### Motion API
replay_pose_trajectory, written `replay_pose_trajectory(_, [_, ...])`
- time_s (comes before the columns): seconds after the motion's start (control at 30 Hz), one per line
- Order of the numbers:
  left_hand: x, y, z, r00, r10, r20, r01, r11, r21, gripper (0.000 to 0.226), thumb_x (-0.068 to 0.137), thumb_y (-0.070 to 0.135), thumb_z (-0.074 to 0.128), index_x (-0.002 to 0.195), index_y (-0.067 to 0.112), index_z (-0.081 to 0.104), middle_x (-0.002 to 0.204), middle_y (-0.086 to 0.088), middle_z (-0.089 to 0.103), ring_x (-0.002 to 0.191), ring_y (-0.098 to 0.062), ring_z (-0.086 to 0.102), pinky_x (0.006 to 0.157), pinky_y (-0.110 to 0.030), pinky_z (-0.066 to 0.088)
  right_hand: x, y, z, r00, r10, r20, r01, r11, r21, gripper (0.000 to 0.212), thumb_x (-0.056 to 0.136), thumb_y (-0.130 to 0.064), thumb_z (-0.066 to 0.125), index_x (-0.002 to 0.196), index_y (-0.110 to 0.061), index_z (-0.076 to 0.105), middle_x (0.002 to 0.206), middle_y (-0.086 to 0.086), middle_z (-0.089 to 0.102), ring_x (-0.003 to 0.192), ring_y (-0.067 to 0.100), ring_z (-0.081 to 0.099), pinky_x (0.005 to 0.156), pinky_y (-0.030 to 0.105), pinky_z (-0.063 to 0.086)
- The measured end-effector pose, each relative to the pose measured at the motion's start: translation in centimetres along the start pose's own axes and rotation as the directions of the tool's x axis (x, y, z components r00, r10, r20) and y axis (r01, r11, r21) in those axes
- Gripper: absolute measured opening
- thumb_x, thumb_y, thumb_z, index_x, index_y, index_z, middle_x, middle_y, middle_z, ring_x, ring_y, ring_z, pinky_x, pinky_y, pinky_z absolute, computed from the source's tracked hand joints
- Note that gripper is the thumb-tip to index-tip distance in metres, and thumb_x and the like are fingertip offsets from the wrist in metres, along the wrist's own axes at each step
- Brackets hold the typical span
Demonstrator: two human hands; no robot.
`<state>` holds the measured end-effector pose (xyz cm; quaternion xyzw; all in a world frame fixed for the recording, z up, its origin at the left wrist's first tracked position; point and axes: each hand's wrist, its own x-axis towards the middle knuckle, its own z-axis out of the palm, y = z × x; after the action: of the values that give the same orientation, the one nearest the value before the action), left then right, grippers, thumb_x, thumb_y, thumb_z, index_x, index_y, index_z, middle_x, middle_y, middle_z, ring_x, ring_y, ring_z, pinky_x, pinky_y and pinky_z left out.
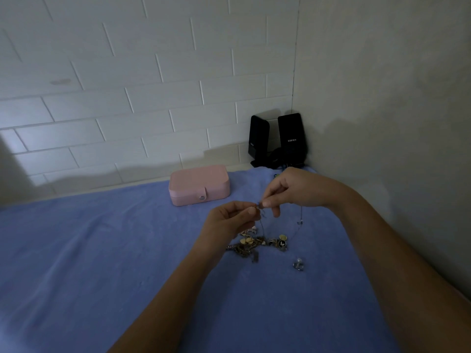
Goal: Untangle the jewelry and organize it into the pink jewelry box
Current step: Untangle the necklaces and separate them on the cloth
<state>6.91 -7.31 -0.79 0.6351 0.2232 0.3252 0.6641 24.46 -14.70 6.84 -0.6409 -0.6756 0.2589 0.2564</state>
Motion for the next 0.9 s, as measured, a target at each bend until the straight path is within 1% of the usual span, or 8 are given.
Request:
replay_pose_trajectory(0.1, [-0.1,0.1,0.0,1.000,0.003,0.004,-0.003,1.000,-0.020,0.028,0.080,0.031,0.059,0.092,0.008,0.070,0.088,-0.007,0.072,0.088,-0.016,0.067,0.083,-0.023,0.052,-0.1,-0.1,0.0,1.000,0.006,0.028,-0.007,1.000,0.029,0.012,0.090,-0.014,0.062,0.095,-0.010,0.072,0.075,0.001,0.072,0.048,0.003,0.046,0.051,0.016,0.039])
replay_pose_trajectory(0.2, [-0.1,0.5,0.0,0.999,0.032,-0.042,-0.034,0.999,-0.030,0.026,0.088,0.029,0.053,0.089,0.008,0.069,0.085,-0.005,0.071,0.086,-0.015,0.066,0.082,-0.023,0.052,-0.1,-0.3,-0.2,0.998,0.006,0.063,-0.015,0.990,0.140,0.010,0.091,-0.010,0.060,0.096,-0.006,0.068,0.086,0.005,0.071,0.058,0.007,0.055,0.059,0.019,0.048])
replay_pose_trajectory(0.33, [-0.2,2.0,-0.4,0.996,0.066,-0.065,-0.078,0.975,-0.208,0.024,0.087,0.028,0.049,0.081,0.008,0.061,0.070,0.002,0.067,0.074,-0.011,0.066,0.073,-0.022,0.053,-0.6,-0.7,-0.4,0.993,0.031,0.113,-0.044,0.993,0.112,0.015,0.090,-0.020,0.062,0.094,-0.006,0.067,0.057,0.000,0.062,0.040,0.008,0.036,0.043,0.018,0.031])
replay_pose_trajectory(0.47, [-0.2,3.0,-1.3,0.992,0.069,-0.106,-0.098,0.949,-0.300,0.029,0.096,0.026,0.040,0.081,0.009,0.059,0.064,0.000,0.065,0.065,-0.013,0.065,0.067,-0.023,0.055,-1.3,-1.1,-0.9,0.998,-0.061,0.020,0.055,0.971,0.232,0.027,0.092,-0.030,0.054,0.092,-0.010,0.072,0.046,0.001,0.048,0.040,0.013,0.030,0.043,0.022,0.026])
replay_pose_trajectory(0.57, [-0.3,2.8,-1.0,0.990,0.091,-0.105,-0.110,0.974,-0.196,0.031,0.091,0.032,0.045,0.084,0.009,0.065,0.079,-0.002,0.070,0.086,-0.015,0.067,0.079,-0.026,0.055,-1.3,-1.4,-1.2,0.992,-0.119,-0.032,0.121,0.906,0.405,0.029,0.088,-0.030,0.051,0.089,-0.008,0.070,0.059,0.002,0.058,0.043,0.012,0.036,0.043,0.020,0.031])
replay_pose_trajectory(0.63, [-0.4,2.7,-0.7,0.991,0.090,-0.097,-0.105,0.981,-0.161,0.028,0.083,0.037,0.051,0.081,0.013,0.067,0.079,-0.001,0.066,0.085,-0.013,0.064,0.080,-0.025,0.052,-1.2,-1.5,-1.3,0.991,-0.125,-0.044,0.131,0.867,0.481,0.025,0.088,-0.025,0.050,0.087,-0.008,0.068,0.068,0.001,0.062,0.045,0.009,0.041,0.044,0.017,0.034])
replay_pose_trajectory(0.73, [-0.6,2.9,-0.6,0.993,0.103,-0.052,-0.110,0.982,-0.151,0.023,0.081,0.037,0.054,0.077,0.019,0.067,0.073,0.002,0.056,0.075,-0.008,0.057,0.076,-0.022,0.048,-1.2,-1.5,-1.5,0.994,-0.109,-0.028,0.110,0.883,0.457,0.020,0.095,-0.010,0.047,0.094,-0.005,0.066,0.064,0.001,0.059,0.043,0.009,0.032,0.042,0.018,0.025])
replay_pose_trajectory(0.9, [-0.8,3.2,-0.5,0.992,0.121,-0.034,-0.124,0.985,-0.117,0.025,0.079,0.040,0.052,0.069,0.026,0.071,0.070,0.006,0.055,0.071,-0.003,0.055,0.073,-0.019,0.046,-0.9,-1.5,-1.0,0.998,-0.053,-0.017,0.055,0.924,0.377,0.015,0.092,-0.001,0.053,0.094,-0.004,0.067,0.085,0.007,0.067,0.064,0.009,0.054,0.062,0.018,0.046])
